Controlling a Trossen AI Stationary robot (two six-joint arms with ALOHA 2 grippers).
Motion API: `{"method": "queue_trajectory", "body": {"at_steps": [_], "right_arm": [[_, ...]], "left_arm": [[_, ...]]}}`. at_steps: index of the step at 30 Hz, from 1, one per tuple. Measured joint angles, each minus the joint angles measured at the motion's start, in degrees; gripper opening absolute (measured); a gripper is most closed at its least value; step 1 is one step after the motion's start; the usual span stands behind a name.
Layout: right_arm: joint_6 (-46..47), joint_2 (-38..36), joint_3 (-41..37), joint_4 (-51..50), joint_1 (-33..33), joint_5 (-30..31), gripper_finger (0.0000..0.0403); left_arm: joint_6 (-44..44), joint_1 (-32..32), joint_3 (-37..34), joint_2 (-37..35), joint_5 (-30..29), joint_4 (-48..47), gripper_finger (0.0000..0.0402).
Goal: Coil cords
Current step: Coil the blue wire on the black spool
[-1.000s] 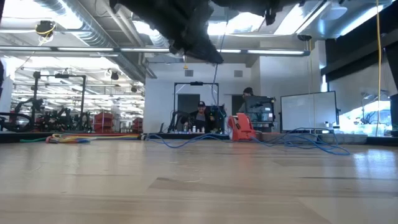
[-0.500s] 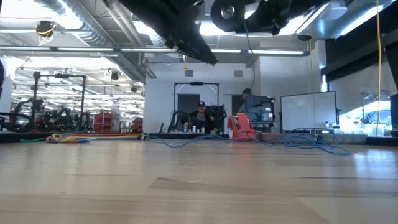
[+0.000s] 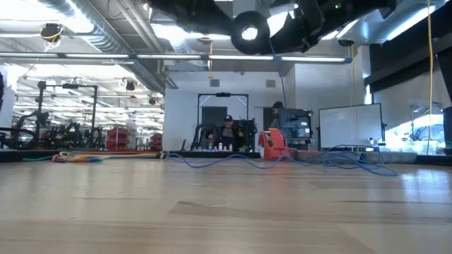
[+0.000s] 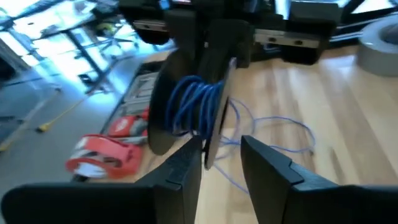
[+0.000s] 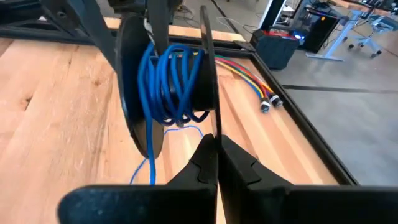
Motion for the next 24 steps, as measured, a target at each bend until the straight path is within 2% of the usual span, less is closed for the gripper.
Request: {"method": "queue_trajectory", "body": {"at_steps": [8,15,21,24], "right_arm": [[-0.10,1.22,-0.02,2.00,0.00,0.00,0.0001],[-0.03,1.22,-0.02,2.18,0.00,-1.08,0.0005],[2.84,1.16,0.10,1.56,0.00,-1.47,0.0040],[1.78,-0.70,2.72,-5.69,0.04,-0.96,0.0068]], "left_arm": [[0.77,1.03,-1.85,0.20,0.71,2.68,0.0081],[1.78,0.63,-1.85,0.18,1.48,2.04,0.0008],[1.46,0.61,-1.85,0.18,1.47,1.92,0.0003],[1.43,0.61,-1.85,0.18,1.28,1.74,0.0002]]}}
